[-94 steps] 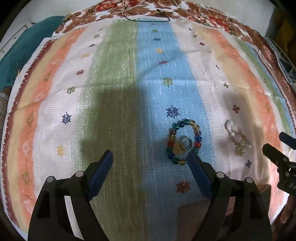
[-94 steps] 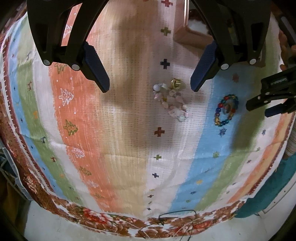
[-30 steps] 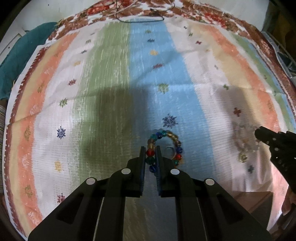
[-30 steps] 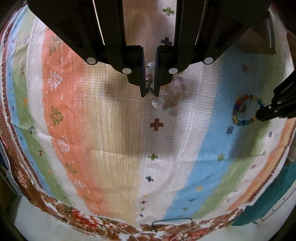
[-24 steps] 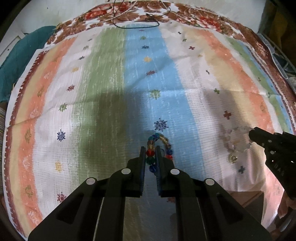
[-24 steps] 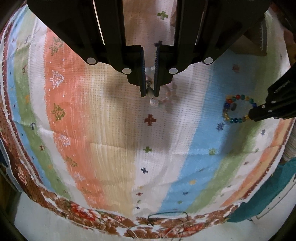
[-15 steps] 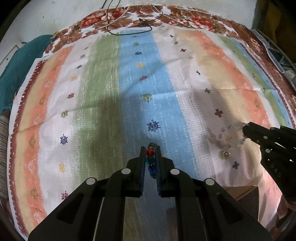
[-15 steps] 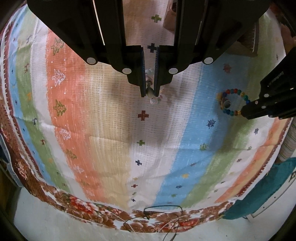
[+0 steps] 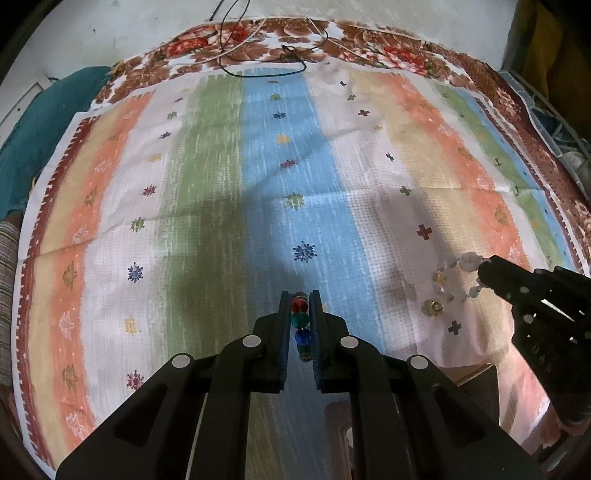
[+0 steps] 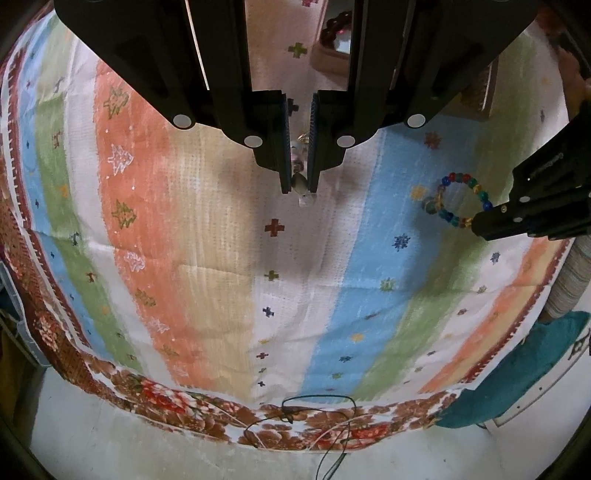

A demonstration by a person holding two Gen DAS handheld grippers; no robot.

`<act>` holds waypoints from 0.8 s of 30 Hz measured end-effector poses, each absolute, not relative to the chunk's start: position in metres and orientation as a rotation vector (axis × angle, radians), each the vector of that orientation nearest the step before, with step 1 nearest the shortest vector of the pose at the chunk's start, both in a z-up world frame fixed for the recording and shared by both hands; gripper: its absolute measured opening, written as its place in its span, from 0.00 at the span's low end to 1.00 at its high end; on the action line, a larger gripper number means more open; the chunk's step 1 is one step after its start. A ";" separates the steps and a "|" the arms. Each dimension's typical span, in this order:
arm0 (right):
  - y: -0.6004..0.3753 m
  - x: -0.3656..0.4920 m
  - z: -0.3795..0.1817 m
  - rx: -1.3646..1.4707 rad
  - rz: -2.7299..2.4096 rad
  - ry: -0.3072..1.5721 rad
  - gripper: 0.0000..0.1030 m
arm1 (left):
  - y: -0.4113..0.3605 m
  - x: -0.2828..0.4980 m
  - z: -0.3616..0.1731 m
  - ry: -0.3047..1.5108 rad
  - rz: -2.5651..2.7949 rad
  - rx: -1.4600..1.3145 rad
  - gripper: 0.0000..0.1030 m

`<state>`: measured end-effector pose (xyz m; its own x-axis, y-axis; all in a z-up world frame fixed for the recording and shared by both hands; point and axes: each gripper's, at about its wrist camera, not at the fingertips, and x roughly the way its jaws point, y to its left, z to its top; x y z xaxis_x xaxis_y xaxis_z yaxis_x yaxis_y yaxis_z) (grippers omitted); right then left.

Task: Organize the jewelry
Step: 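Lift and carry both held bracelets back over the silver tin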

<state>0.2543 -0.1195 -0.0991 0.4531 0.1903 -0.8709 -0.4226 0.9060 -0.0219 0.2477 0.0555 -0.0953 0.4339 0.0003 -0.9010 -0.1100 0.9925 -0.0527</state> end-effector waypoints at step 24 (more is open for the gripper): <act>-0.126 0.230 -0.066 -0.179 0.386 0.971 0.09 | 0.037 0.220 -0.059 1.049 0.039 -0.118 0.09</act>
<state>0.2296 -0.1260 -0.0661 0.5035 0.2380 -0.8306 -0.3965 0.9177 0.0226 0.2201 0.0366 -0.0595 0.4987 -0.0242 -0.8664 -0.0883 0.9930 -0.0785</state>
